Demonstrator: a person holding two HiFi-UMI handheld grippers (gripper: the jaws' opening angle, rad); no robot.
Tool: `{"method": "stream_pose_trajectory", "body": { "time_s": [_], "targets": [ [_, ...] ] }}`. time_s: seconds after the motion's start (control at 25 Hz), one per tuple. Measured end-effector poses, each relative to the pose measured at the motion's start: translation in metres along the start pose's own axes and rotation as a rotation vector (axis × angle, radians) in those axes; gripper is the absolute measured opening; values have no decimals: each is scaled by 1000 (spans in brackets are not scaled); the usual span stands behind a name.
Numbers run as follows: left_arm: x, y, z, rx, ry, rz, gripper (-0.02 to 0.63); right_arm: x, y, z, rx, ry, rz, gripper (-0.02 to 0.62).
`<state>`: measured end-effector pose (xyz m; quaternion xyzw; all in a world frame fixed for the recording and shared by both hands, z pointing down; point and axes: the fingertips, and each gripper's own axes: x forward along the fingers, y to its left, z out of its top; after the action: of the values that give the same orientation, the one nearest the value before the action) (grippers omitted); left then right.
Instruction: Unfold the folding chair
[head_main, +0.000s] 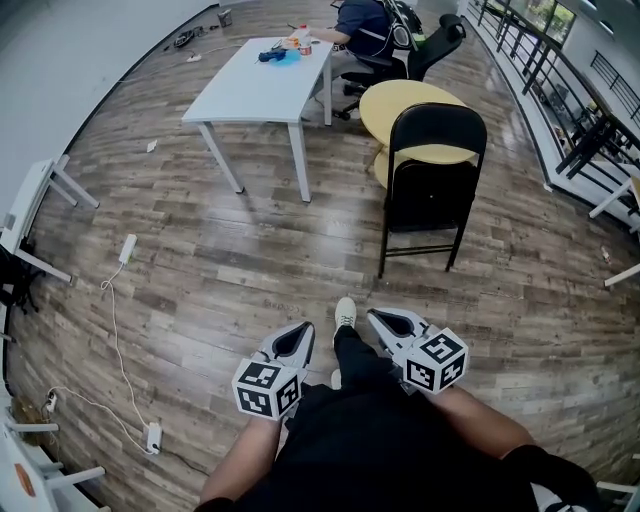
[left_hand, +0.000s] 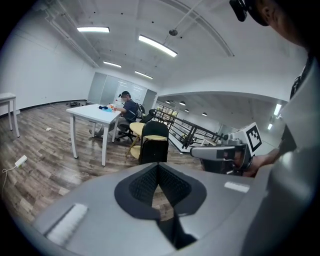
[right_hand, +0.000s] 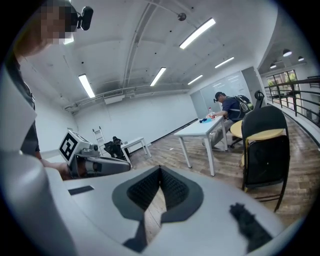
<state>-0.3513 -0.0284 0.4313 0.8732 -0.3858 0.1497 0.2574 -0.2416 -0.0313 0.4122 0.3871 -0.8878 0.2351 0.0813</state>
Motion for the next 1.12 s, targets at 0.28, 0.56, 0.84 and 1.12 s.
{"method": "stream_pose_trajectory", "body": {
  "time_s": [0.28, 0.56, 0.84, 1.12],
  "targets": [
    [8, 13, -2, -12, 28, 3, 8, 20, 8, -8, 3, 14, 50, -5],
    [33, 18, 5, 18, 44, -19, 8, 30, -18, -14, 49, 11, 15, -5],
    [58, 37, 12, 14, 58, -28, 8, 45, -48, -14, 85, 9, -24, -5],
    [80, 58, 31, 9, 62, -32, 8, 71, -75, 2, 105, 16, -41, -5]
  ]
}}
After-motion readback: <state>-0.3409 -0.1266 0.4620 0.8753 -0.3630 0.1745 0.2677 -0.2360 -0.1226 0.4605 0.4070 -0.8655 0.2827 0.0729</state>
